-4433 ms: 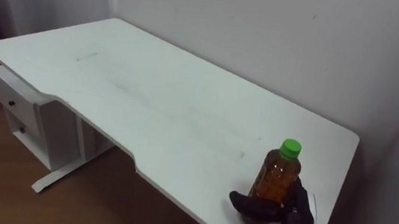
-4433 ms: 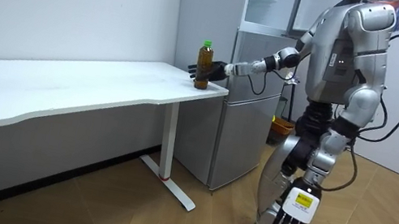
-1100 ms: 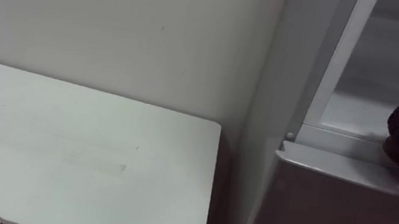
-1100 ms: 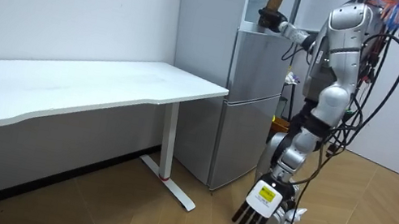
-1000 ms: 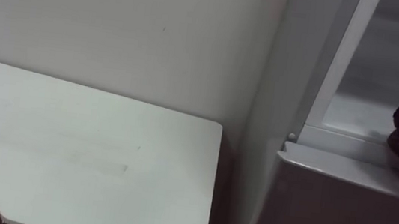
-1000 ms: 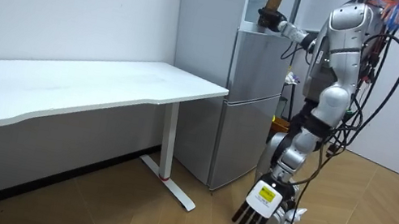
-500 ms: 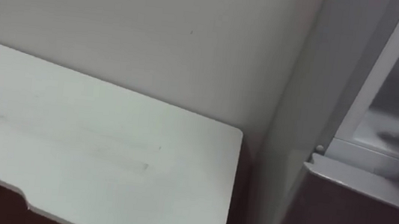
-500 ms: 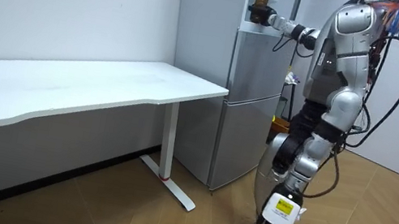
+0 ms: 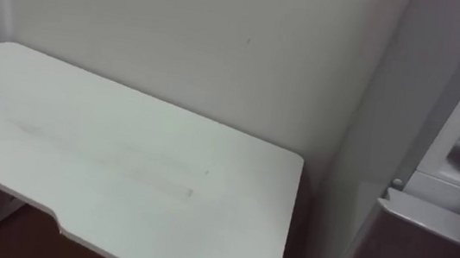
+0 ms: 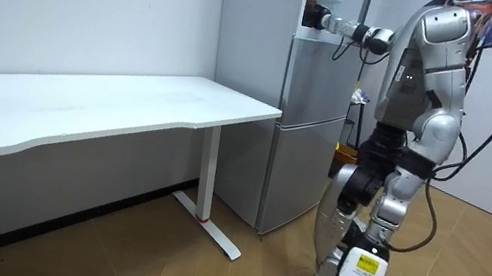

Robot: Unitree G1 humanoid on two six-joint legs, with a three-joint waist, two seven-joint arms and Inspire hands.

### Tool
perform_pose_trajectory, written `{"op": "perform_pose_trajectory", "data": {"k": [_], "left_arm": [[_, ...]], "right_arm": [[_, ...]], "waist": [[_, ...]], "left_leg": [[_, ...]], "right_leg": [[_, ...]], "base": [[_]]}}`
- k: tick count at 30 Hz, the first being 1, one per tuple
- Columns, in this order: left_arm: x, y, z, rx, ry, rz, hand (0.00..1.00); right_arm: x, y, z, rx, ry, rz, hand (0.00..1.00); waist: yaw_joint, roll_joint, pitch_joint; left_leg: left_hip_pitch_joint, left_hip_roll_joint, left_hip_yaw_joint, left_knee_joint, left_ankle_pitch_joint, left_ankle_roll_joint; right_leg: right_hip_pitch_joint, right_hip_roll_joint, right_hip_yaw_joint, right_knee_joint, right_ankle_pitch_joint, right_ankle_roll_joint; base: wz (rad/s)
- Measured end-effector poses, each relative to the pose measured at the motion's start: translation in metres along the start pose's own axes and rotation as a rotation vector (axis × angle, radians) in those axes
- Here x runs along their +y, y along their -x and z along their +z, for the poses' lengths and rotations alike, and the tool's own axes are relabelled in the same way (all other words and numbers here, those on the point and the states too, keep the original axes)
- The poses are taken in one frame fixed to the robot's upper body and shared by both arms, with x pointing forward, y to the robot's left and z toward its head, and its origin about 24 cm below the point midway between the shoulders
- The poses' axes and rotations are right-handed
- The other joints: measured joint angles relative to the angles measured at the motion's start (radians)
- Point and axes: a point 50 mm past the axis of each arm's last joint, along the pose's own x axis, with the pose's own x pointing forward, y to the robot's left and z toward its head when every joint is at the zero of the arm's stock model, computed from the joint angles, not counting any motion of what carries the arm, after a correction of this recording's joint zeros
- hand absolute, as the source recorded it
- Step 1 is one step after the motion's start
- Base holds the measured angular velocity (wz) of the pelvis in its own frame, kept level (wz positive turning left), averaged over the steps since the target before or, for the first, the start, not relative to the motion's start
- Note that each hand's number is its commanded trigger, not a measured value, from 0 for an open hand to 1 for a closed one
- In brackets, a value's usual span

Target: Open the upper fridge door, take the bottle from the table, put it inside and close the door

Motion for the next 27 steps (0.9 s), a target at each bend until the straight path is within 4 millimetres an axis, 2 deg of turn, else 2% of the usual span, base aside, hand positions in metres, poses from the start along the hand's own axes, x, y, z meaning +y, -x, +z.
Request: {"op": "perform_pose_trajectory", "data": {"k": [3, 4, 5, 9, 12, 15, 18, 19, 20, 21, 22, 27], "left_arm": [[0.002, 0.000, -0.001, 0.002, -0.002, 0.019, 0.00], [0.002, 0.000, -0.001, 0.003, -0.001, 0.021, 0.00], [0.002, 0.000, -0.001, 0.003, 0.008, 0.020, 0.00], [0.003, 0.000, 0.003, -0.012, 0.010, 0.023, 0.00], [0.007, 0.000, 0.006, -0.026, 0.011, 0.035, 0.00], [0.008, 0.000, 0.008, -0.031, 0.012, 0.045, 0.00], [0.009, -0.001, 0.009, -0.038, -0.017, 0.045, 0.00], [0.009, 0.000, 0.010, -0.042, -0.027, 0.043, 0.00], [0.007, 0.000, 0.012, -0.050, -0.042, 0.036, 0.00], [0.005, 0.000, 0.015, -0.062, -0.054, 0.029, 0.00], [0.004, 0.000, 0.016, -0.067, -0.058, 0.025, 0.00], [0.000, 0.001, 0.020, -0.085, -0.051, 0.007, 0.00]], "right_arm": [[-0.003, -0.001, -0.004, 0.014, 0.009, -0.037, 1.00], [-0.004, -0.001, -0.005, 0.016, 0.012, -0.048, 1.00], [-0.006, -0.002, -0.006, 0.014, 0.027, -0.070, 1.00], [-0.010, -0.004, -0.008, -0.001, 0.038, -0.106, 1.00], [-0.011, -0.005, -0.006, -0.015, 0.033, -0.118, 1.00], [-0.009, -0.007, -0.002, -0.031, 0.027, -0.124, 1.00], [-0.009, -0.007, -0.005, -0.039, 0.040, -0.124, 1.00], [-0.009, -0.008, -0.005, -0.040, 0.039, -0.124, 0.67], [-0.008, -0.008, -0.005, -0.047, 0.039, -0.125, 0.57], [-0.009, -0.008, -0.005, -0.055, 0.038, -0.132, 0.11], [-0.009, -0.008, -0.005, -0.060, 0.037, -0.136, 0.00], [-0.012, -0.008, -0.006, -0.091, 0.032, -0.161, 0.00]], "waist": [[0.014, -0.007, 0.0022], [0.019, -0.008, 0.0017], [0.023, -0.003, 0.0056], [0.044, -0.003, 0.0068], [0.044, 0.001, 0.0082], [0.045, 0.009, 0.0131], [0.050, 0.013, 0.0140], [0.051, 0.014, 0.0144], [0.053, 0.015, 0.0145], [0.054, 0.017, 0.0150], [0.054, 0.018, 0.0157], [0.068, 0.018, 0.0160]], "left_leg": [[-0.006, -0.001, -0.017, 0.006, 0.001, -0.001], [-0.008, -0.001, -0.020, 0.009, 0.000, -0.001], [-0.015, -0.001, -0.029, 0.016, 0.000, -0.001], [-0.040, 0.000, -0.043, 0.037, -0.003, -0.003], [-0.066, -0.001, -0.062, 0.058, -0.004, -0.005], [-0.085, -0.001, -0.066, 0.070, -0.003, -0.009], [-0.085, 0.001, -0.070, 0.072, 0.000, -0.013], [-0.087, 0.001, -0.070, 0.074, 0.000, -0.013], [-0.092, 0.002, -0.072, 0.080, -0.001, -0.014], [-0.103, 0.002, -0.074, 0.094, -0.004, -0.016], [-0.107, 0.003, -0.074, 0.100, -0.005, -0.016], [-0.122, 0.002, -0.075, 0.106, -0.001, -0.020]], "right_leg": [[0.005, -0.001, -0.029, 0.000, 0.000, 0.000], [0.006, -0.001, -0.030, -0.001, 0.000, 0.000], [0.006, 0.000, -0.028, -0.001, 0.000, 0.000], [-0.004, 0.001, -0.031, -0.002, 0.000, 0.000], [-0.012, 0.000, -0.033, -0.002, 0.000, 0.000], [-0.023, 0.003, -0.036, -0.002, 0.003, -0.004], [-0.022, 0.001, -0.036, -0.002, 0.004, -0.007], [-0.022, 0.002, -0.036, -0.002, 0.004, -0.007], [-0.024, 0.003, -0.036, -0.003, 0.004, -0.007], [-0.026, 0.004, -0.036, -0.006, 0.002, -0.014], [-0.027, 0.006, -0.036, -0.007, 0.002, -0.016], [-0.034, 0.012, -0.036, -0.018, 0.006, -0.023]], "base": [[0.16], [0.20], [0.14], [0.11], [0.17], [0.05], [0.01], [0.00], [0.04], [0.05], [0.07], [0.00]]}}
